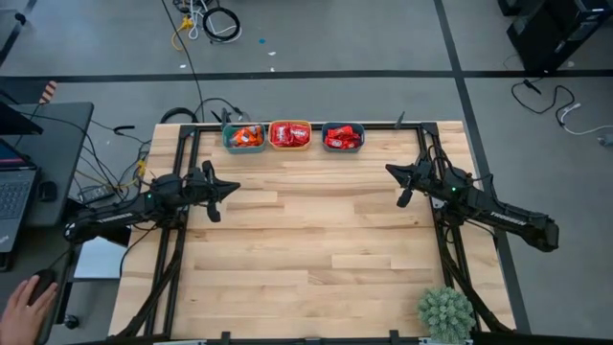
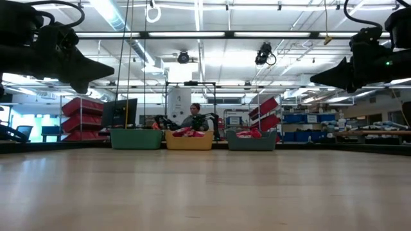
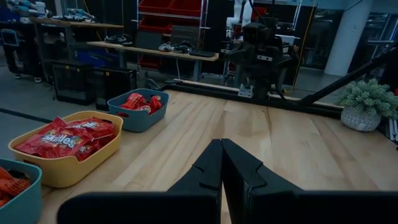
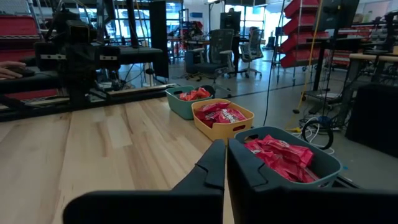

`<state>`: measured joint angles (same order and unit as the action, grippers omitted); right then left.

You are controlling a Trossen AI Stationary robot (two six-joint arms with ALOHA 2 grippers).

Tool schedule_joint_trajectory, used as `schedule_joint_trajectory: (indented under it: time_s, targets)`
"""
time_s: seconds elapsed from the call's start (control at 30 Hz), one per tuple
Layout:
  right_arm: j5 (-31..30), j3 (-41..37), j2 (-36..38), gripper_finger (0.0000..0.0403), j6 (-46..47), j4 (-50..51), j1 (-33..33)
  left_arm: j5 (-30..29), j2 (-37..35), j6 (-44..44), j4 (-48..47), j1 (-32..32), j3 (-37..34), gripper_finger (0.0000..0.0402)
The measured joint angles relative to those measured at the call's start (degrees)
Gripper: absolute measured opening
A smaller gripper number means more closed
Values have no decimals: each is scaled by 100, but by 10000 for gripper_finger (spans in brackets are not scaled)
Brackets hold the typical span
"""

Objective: Sort candy
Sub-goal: Return to Home Position

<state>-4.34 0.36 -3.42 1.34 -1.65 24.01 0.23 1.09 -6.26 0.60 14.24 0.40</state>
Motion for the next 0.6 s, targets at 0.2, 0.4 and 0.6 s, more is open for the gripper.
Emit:
schedule_joint_trajectory:
  time_s: [0.2, 0.4, 0.6]
  targets:
    - [2, 0, 0, 2, 0, 0, 0, 0, -1, 0, -1, -1, 0, 10]
    - [2, 0, 2, 2, 2, 0, 0, 0, 1, 0, -2, -1, 0, 10]
    - [1, 0, 1, 4, 1, 0, 0, -2, 1, 0, -2, -2, 0, 10]
